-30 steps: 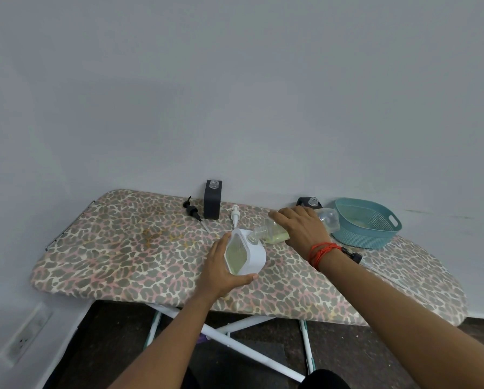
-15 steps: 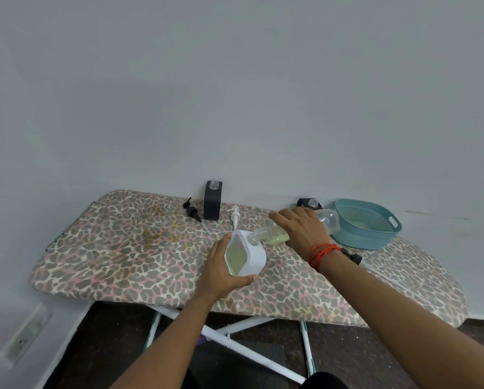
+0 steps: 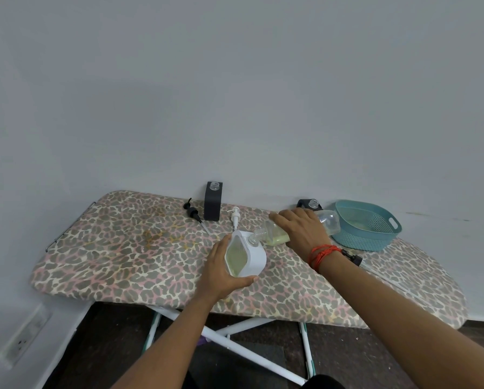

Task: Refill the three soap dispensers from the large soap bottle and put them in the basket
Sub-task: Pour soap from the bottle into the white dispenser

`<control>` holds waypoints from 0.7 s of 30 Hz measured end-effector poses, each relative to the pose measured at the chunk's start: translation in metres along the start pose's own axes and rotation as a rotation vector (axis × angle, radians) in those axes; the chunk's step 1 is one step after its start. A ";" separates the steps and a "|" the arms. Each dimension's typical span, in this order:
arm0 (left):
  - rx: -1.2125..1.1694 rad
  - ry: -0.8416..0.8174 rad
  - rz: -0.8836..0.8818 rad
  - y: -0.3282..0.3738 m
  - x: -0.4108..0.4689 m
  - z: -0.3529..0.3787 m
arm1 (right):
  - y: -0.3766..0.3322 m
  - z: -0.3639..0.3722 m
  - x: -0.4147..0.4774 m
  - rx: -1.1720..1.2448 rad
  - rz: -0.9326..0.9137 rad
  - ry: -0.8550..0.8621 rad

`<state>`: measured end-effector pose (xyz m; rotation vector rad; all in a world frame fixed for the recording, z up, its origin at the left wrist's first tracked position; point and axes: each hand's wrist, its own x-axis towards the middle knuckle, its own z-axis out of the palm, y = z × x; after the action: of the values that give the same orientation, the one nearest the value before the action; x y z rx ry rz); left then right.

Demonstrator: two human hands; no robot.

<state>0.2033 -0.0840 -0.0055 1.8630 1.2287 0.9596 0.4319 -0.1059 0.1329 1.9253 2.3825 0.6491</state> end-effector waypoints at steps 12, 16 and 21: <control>-0.018 0.001 0.026 0.004 -0.001 -0.002 | -0.002 -0.001 0.000 -0.007 0.004 -0.003; -0.021 -0.001 0.016 0.004 -0.001 -0.002 | -0.002 -0.001 0.000 -0.014 0.008 0.002; -0.013 -0.002 0.015 0.004 -0.002 -0.002 | -0.002 -0.001 0.000 -0.016 0.008 -0.004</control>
<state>0.2023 -0.0864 -0.0017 1.8647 1.2068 0.9715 0.4300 -0.1066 0.1334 1.9286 2.3610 0.6619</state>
